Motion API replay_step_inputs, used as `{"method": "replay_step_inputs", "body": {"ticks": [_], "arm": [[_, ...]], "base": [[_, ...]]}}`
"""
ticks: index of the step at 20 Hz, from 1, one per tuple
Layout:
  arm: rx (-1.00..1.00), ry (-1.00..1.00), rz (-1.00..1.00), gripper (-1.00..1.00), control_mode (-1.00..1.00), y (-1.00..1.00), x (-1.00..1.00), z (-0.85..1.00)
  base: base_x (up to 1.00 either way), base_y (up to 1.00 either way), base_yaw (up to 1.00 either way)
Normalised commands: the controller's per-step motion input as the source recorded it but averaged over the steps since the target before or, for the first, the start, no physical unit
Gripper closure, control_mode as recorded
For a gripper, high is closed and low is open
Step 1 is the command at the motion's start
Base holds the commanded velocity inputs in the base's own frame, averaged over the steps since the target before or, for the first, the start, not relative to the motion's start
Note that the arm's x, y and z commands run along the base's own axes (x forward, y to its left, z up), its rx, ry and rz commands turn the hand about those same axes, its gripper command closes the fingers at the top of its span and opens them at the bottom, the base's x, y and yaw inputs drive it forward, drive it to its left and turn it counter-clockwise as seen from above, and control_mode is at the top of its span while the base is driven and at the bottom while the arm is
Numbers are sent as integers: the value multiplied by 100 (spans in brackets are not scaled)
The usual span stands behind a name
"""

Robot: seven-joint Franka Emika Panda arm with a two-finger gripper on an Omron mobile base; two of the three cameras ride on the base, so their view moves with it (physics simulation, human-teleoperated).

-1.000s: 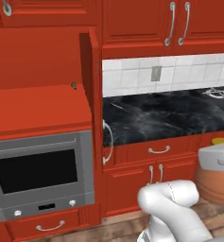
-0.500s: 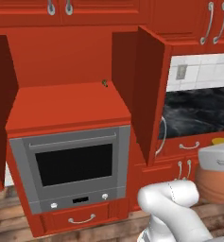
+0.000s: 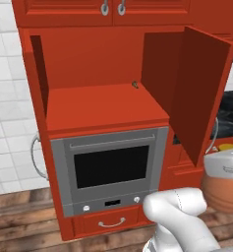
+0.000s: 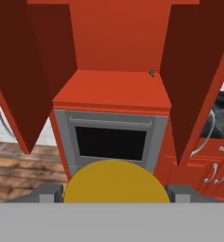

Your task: Pick the honey bottle and boxed food from the counter and place them in the cabinets closest to them.

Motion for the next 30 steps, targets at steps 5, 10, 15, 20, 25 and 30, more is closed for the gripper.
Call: {"method": "replay_step_inputs", "body": {"ticks": [5, 10, 15, 20, 25, 30], "arm": [[0, 0, 0, 100, 100, 0, 0, 0], [0, 0, 0, 100, 100, 0, 0, 0], [0, 0, 0, 100, 100, 0, 0, 0], [0, 0, 0, 100, 100, 0, 0, 0], [0, 0, 0, 100, 100, 0, 0, 0], [0, 0, 0, 100, 100, 0, 0, 0]], "base": [[0, 1, 0], [4, -10, 0], [6, -9, 0], [26, 0, 0], [45, 0, 0], [56, 0, -2]]}}
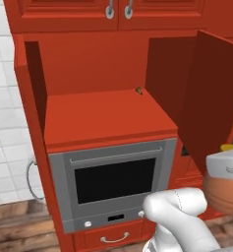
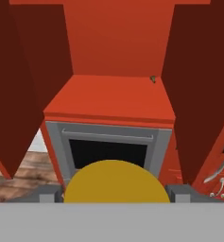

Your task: Pick the honey bottle and boxed food from the counter and place them in the cabinets closest to them.

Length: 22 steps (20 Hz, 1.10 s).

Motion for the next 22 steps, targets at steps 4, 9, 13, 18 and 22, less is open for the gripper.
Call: {"method": "replay_step_inputs", "body": {"ticks": [4, 9, 13, 18, 22], "arm": [[0, 0, 0, 100, 100, 0, 0, 0], [0, 0, 0, 100, 100, 0, 0, 0], [0, 0, 0, 100, 100, 0, 0, 0], [0, -1, 0, 100, -100, 5, 0, 0], [0, -4, 0, 100, -100, 2, 3, 0]], "base": [[59, 3, -2], [58, 10, -3], [39, 21, -2], [3, 4, 0], [0, 0, 0]]}}
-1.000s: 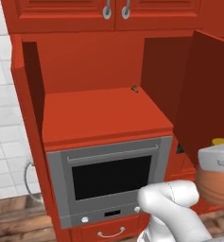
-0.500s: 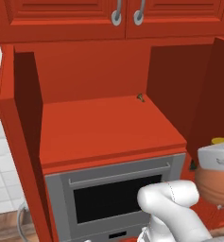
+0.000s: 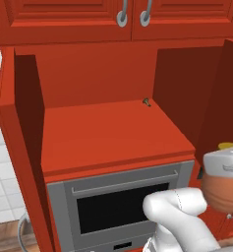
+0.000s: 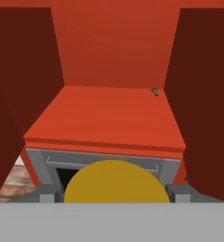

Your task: Pick the honey bottle and boxed food from the counter and place them in the cabinets closest to them.

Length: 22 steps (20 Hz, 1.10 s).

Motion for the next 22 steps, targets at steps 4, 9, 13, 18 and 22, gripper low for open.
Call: {"method": "replay_step_inputs", "body": {"ticks": [4, 9, 13, 18, 22], "arm": [[0, -5, 0, 100, -100, 10, 5, -1], [0, 0, 0, 100, -100, 16, 10, -14], [0, 0, 0, 100, -100, 14, 23, -6], [0, -1, 0, 100, -100, 11, 44, 0], [0, -6, 0, 100, -100, 8, 38, 0]], "base": [[0, 0, 0], [0, 0, 0], [0, 0, 0], [0, 0, 0], [0, 0, 0]]}}
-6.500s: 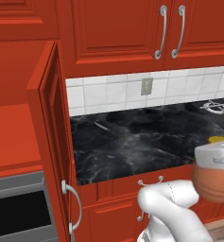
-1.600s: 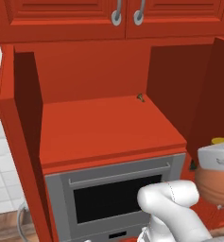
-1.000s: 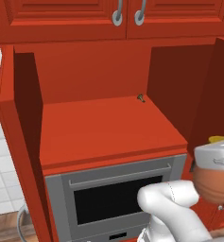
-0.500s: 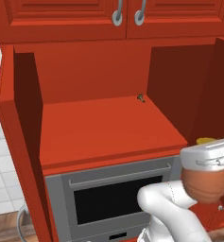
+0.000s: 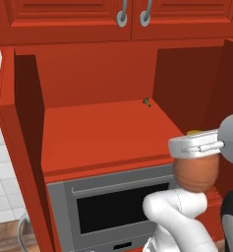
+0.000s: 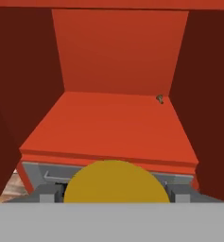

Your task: Pick the honey bottle and boxed food from the counter and place them in the cabinets closest to them.

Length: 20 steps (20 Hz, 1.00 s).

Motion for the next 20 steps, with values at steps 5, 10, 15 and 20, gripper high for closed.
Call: {"method": "replay_step_inputs", "body": {"ticks": [5, 10, 15, 20], "arm": [[0, -11, 0, 100, -100, 6, 27, 0], [0, -16, 2, 100, -100, 3, 19, -1], [0, -16, 1, 100, -100, 2, 30, 0], [0, -14, 1, 100, -100, 2, 37, 0]], "base": [[0, 0, 0], [0, 0, 0], [0, 0, 0], [0, 0, 0]]}}
